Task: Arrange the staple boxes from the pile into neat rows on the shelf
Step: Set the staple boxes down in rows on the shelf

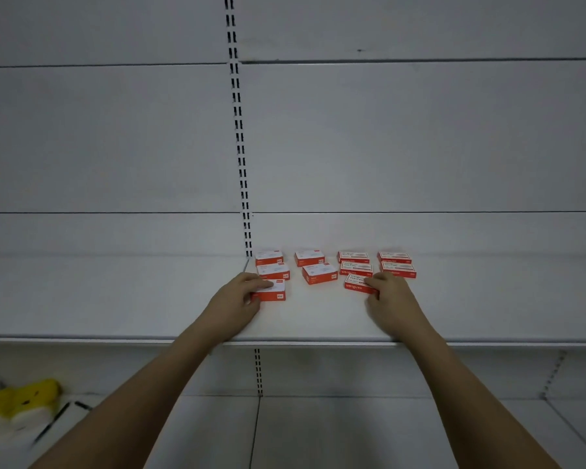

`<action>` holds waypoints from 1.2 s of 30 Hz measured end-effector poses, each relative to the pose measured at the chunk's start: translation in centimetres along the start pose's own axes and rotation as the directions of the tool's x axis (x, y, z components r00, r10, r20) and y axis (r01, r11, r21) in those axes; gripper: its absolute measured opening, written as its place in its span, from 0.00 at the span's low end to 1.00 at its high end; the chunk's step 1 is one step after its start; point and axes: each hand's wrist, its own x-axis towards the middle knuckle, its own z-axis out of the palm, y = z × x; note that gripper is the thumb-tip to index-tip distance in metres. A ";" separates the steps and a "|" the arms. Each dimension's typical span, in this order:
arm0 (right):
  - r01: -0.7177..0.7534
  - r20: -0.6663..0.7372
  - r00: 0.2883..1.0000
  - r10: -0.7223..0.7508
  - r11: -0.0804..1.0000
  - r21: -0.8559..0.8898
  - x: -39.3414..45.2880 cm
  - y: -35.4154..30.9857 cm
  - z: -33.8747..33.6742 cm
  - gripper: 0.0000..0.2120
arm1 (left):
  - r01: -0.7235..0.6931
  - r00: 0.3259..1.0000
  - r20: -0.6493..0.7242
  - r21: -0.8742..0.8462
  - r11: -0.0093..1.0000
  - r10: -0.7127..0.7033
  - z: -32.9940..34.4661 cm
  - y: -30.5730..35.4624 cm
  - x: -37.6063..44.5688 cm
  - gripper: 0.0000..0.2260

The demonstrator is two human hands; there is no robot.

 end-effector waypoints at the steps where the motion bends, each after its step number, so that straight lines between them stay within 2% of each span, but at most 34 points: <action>1: -0.004 0.001 1.000 0.004 1.000 0.007 0.0 0.1 0.1 0.18 | 0.003 1.000 0.006 0.004 1.000 -0.003 0.0 0.0 0.1 0.15; 12: 0.014 -0.079 0.997 -0.008 0.998 0.065 0.4 0.4 0.6 0.16 | -0.034 0.999 -0.007 0.002 0.999 0.034 0.0 -0.1 0.0 0.17; 17: -0.010 -0.261 0.965 0.014 1.000 0.015 -0.2 -1.7 -0.5 0.14 | 0.053 0.990 -0.137 0.185 0.981 -0.028 -1.0 0.7 -2.0 0.21; 20: 0.129 -0.305 0.943 -0.134 0.991 -0.036 0.0 -7.3 -1.1 0.09 | 0.107 0.990 -0.115 0.284 0.953 -0.077 -2.8 -0.8 -4.2 0.20; 22: 0.232 -0.208 0.951 -0.230 0.973 -0.018 0.0 -12.6 -0.8 0.09 | 0.164 0.986 -0.093 0.332 0.929 -0.141 -5.3 -2.4 -5.7 0.19; 25: 0.294 0.021 0.955 -0.297 0.952 0.079 -0.4 -20.9 0.5 0.12 | 0.298 0.955 -0.099 0.335 0.894 -0.281 -10.6 -5.1 -7.9 0.17; 29: 0.346 0.222 0.904 -0.365 0.930 0.122 -1.7 -32.0 3.8 0.12 | 0.439 0.893 -0.077 0.364 0.821 -0.444 -18.9 -10.2 -12.8 0.20; 31: 0.380 0.297 0.866 -0.403 0.915 0.137 -2.6 -37.6 6.0 0.13 | 0.484 0.867 -0.089 0.382 0.787 -0.490 -23.0 -13.4 -16.1 0.21; 36: 0.475 0.366 0.773 -0.519 0.855 0.211 -5.6 -51.6 10.8 0.13 | 0.611 0.791 -0.167 0.266 0.746 -0.588 -32.7 -20.8 -24.8 0.19</action>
